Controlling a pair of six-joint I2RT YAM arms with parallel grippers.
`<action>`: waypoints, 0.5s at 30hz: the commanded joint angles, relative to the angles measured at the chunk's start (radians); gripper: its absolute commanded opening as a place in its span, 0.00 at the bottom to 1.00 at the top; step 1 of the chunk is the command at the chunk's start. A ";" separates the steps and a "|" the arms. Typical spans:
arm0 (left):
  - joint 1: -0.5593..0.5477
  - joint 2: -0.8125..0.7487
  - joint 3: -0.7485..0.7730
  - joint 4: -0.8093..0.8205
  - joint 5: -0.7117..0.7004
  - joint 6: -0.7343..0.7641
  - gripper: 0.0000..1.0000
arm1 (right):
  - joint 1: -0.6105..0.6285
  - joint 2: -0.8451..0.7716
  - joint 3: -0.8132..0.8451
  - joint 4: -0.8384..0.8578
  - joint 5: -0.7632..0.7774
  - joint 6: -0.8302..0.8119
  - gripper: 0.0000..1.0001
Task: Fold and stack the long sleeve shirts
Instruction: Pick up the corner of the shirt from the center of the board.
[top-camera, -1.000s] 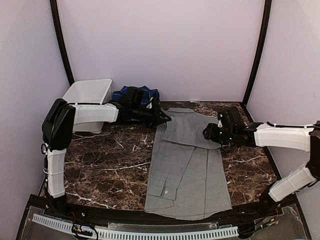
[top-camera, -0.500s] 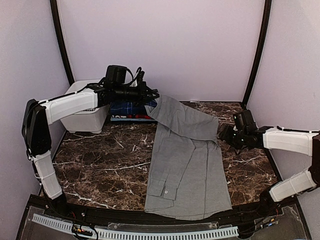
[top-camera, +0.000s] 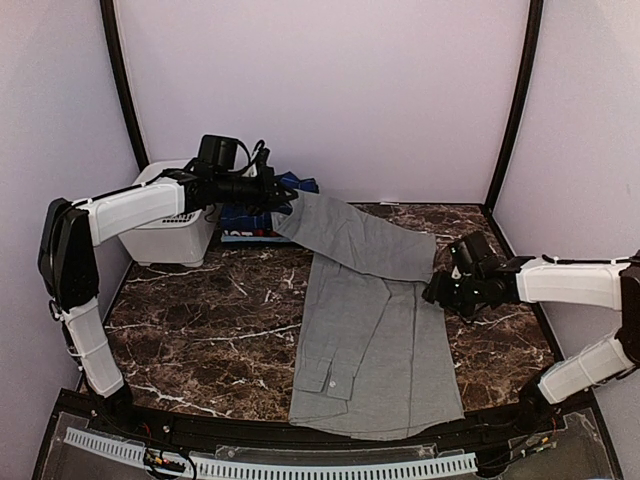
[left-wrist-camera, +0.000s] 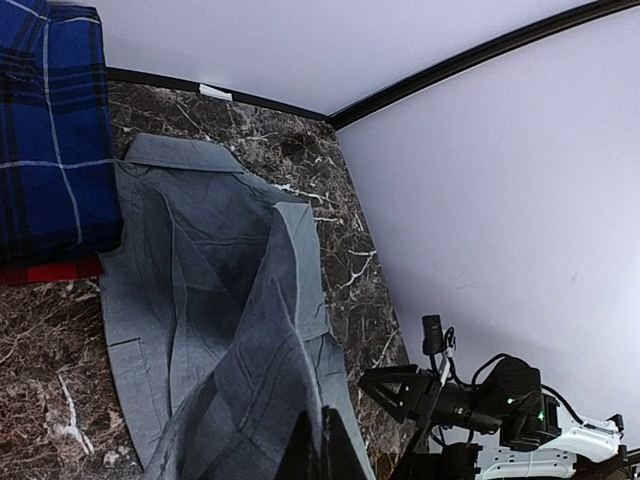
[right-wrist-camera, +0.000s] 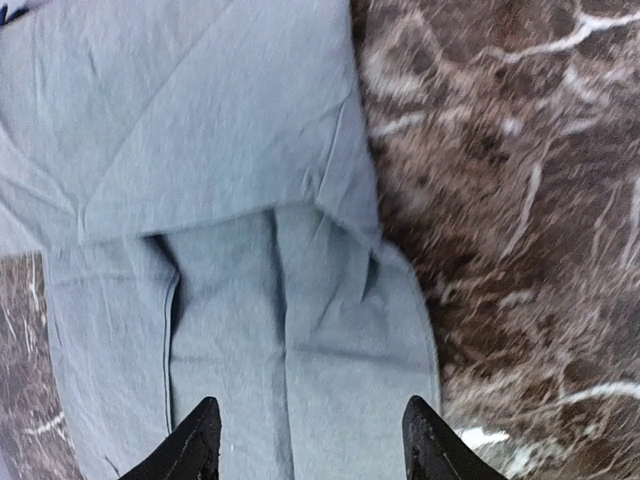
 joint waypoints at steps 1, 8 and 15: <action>0.002 -0.044 0.029 -0.004 0.020 0.024 0.00 | 0.119 -0.011 -0.021 -0.187 0.035 0.087 0.59; 0.004 -0.048 0.050 0.000 0.020 0.020 0.00 | 0.241 -0.177 -0.115 -0.332 0.027 0.246 0.58; 0.015 -0.067 0.077 0.000 -0.006 0.015 0.00 | 0.392 -0.252 -0.134 -0.471 0.012 0.398 0.56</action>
